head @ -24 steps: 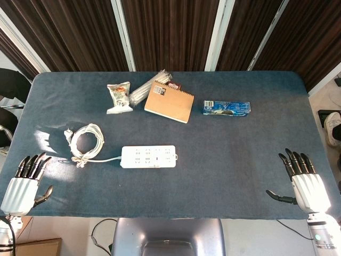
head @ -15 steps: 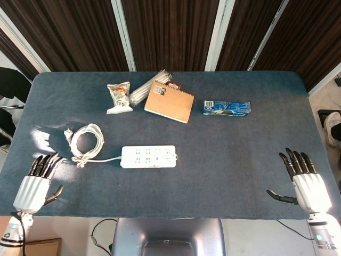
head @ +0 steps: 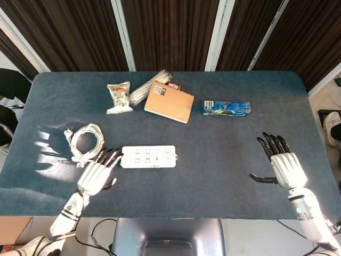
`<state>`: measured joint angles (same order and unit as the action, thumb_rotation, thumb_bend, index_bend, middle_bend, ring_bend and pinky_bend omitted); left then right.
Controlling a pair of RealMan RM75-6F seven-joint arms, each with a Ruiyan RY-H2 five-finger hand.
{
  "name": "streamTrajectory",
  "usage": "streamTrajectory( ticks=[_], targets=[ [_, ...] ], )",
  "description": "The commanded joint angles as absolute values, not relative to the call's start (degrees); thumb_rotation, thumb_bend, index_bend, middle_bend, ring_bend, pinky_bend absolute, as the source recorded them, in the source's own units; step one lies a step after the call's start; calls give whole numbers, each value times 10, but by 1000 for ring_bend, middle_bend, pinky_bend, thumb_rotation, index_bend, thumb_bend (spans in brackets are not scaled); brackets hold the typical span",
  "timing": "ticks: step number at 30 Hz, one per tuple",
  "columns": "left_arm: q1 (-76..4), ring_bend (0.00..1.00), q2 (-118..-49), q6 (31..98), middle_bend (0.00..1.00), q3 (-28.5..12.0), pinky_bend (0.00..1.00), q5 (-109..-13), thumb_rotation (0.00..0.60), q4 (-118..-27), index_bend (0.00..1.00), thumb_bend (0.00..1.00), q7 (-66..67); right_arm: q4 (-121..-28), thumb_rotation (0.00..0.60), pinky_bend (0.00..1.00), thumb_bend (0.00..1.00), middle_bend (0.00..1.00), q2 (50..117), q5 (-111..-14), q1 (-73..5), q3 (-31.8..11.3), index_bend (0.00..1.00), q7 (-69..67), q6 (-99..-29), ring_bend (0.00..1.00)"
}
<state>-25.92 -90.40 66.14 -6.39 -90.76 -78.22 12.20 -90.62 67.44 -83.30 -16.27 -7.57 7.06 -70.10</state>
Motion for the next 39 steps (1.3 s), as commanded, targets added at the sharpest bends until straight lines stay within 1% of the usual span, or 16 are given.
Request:
streamTrajectory(
  ticks=[1, 4, 11, 16, 25, 31, 35, 39],
  targets=[
    [-308, 0, -970, 618, 0, -96, 0, -866, 600, -760, 0, 328, 183, -890, 421, 0, 0, 0, 688, -800, -199, -98, 0, 65, -657, 0],
    [-329, 0, -1003, 607, 0, -109, 0, -849, 600, -741, 0, 327, 203, -876, 421, 0, 11, 0, 692, -780, -221, -109, 0, 60, -625, 0],
    [-375, 0, -1061, 587, 0, -137, 0, -815, 600, -708, 0, 329, 233, -851, 421, 0, 45, 0, 702, -731, -256, -125, 0, 69, -580, 0],
    [-388, 0, -1080, 583, 0, -135, 0, -794, 600, -705, 0, 327, 276, -850, 420, 0, 52, 0, 696, -711, -264, -127, 0, 60, -566, 0],
    [-402, 0, -1118, 596, 0, -133, 3, -777, 600, -658, 0, 327, 279, -851, 423, 0, 57, 0, 690, -708, -275, -121, 0, 47, -557, 0],
    [-408, 0, -1146, 610, 0, -136, 38, -774, 600, -617, 0, 327, 249, -849, 423, 0, 63, 0, 689, -702, -282, -119, 0, 46, -552, 0],
    [-411, 10, -1158, 615, 31, -139, 84, -768, 600, -606, 0, 327, 239, -849, 424, 0, 64, 0, 689, -699, -285, -117, 0, 46, -552, 0],
    [-415, 48, -1168, 621, 72, -138, 125, -768, 600, -596, 1, 325, 236, -851, 424, 0, 65, 0, 688, -697, -288, -114, 0, 49, -551, 0]
  ],
)
